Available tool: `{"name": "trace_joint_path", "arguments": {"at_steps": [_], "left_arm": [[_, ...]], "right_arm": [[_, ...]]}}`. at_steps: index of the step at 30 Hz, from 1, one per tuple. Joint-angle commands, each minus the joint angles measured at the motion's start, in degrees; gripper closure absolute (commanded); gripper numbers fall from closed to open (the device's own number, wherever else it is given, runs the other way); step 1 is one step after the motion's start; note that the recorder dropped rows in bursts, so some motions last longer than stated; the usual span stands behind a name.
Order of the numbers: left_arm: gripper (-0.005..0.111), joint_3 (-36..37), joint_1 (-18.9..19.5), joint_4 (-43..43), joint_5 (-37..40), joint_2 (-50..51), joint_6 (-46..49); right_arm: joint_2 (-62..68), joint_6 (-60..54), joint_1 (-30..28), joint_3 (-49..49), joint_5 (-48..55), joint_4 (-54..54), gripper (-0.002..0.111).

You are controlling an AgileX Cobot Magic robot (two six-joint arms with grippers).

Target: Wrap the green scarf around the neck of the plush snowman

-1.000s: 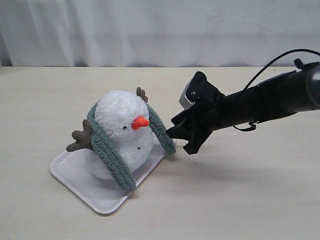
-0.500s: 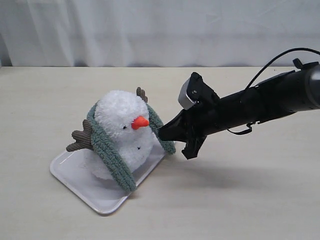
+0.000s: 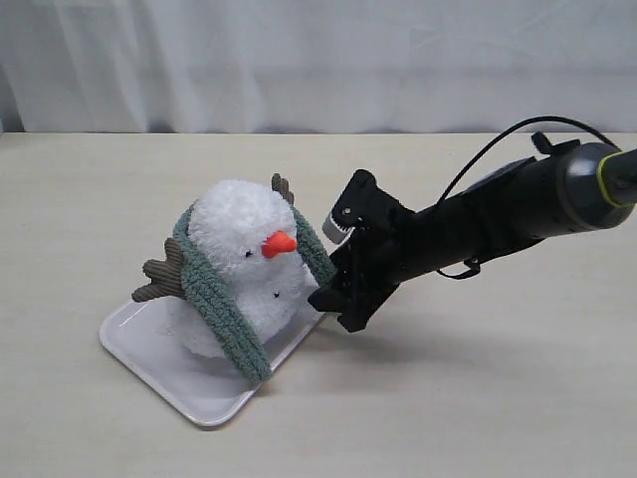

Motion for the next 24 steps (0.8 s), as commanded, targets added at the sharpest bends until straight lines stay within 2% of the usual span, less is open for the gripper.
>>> {"name": "trace_joint_path", "arguments": {"at_steps": [1,5,8,10,16,20,24], "left_arm": [[0.107,0.2,-0.2,0.0,-0.8,-0.1,0.1],[0.107,0.2,-0.2,0.0,-0.8,-0.1,0.1],[0.107,0.2,-0.2,0.0,-0.8,-0.1,0.1],[0.107,0.2,-0.2,0.0,-0.8,-0.1,0.1],[0.107,0.2,-0.2,0.0,-0.8,-0.1,0.1],[0.107,0.2,-0.2,0.0,-0.8,-0.1,0.1],[0.107,0.2,-0.2,0.0,-0.8,-0.1,0.1]], "right_arm": [[0.7,-3.9,2.1,-0.4,-5.6,2.3,0.054],[1.2,-9.1,2.7,-0.4,-4.5,8.4,0.075],[1.2,-9.5,2.7,-0.4,-4.2,8.3,0.096],[0.9,-9.3,2.7,-0.4,-2.7,6.3,0.104],[-1.2,-6.9,2.7,-0.3,4.3,2.3,0.104],[-2.5,-1.9,2.7,-0.3,4.1,-3.8,0.104],[-3.7,0.4,2.4,-0.3,3.6,-5.1,0.104]]}}
